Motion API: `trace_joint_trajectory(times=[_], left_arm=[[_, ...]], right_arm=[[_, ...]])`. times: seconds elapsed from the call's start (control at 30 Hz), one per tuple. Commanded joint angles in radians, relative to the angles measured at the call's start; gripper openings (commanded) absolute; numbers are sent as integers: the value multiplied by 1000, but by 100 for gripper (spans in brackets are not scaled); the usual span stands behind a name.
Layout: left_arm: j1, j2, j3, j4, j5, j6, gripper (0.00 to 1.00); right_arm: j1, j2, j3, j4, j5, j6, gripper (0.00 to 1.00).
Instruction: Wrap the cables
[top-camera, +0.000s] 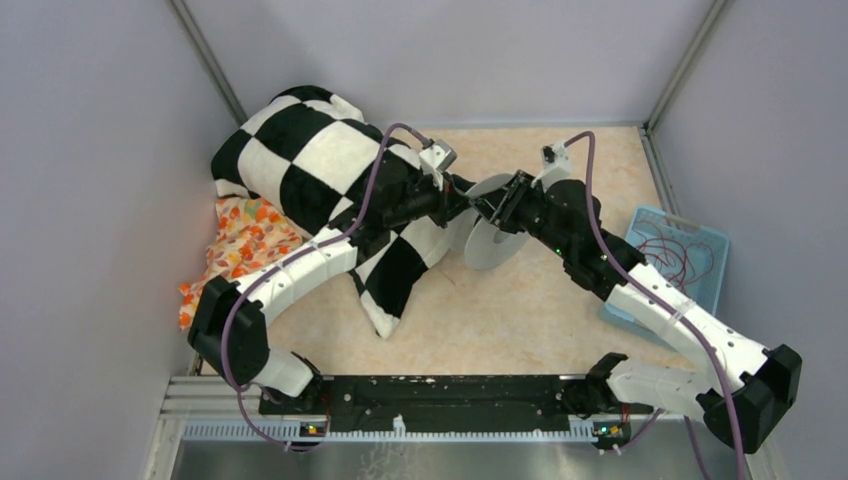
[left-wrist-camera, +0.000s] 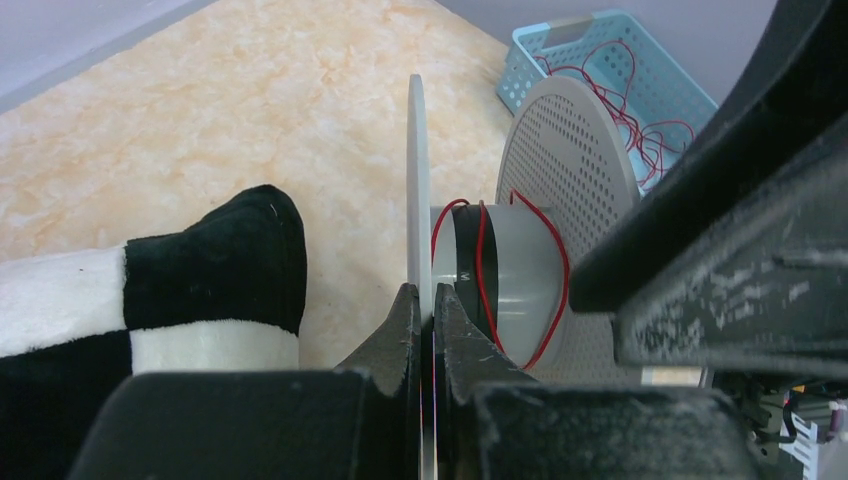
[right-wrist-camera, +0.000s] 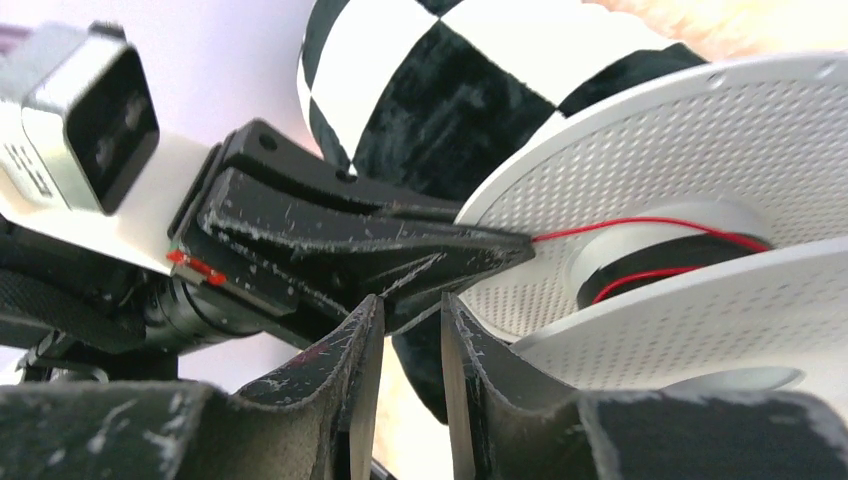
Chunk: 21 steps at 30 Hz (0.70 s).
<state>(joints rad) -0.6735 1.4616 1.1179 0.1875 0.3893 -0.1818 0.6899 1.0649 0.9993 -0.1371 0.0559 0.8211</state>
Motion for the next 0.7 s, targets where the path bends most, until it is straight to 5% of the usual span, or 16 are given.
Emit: trace_joint_trajectory(times=[0.0, 0.33, 0.43, 0.53, 0.67], left_arm=[[-1, -109, 21, 100, 83, 28, 0], [-2, -160, 47, 53, -57, 68, 0], [0, -171, 53, 78, -96, 79, 0], [2, -173, 93, 74, -94, 84, 0], [2, -172, 182, 19, -128, 79, 0]], right_arm=[[-32, -30, -38, 0, 83, 20, 28], [-32, -133, -7, -104, 223, -57, 29], [-36, -235, -10, -138, 366, -128, 39], [-39, -333, -55, -139, 498, -207, 59], [-43, -394, -153, -151, 565, -330, 61]])
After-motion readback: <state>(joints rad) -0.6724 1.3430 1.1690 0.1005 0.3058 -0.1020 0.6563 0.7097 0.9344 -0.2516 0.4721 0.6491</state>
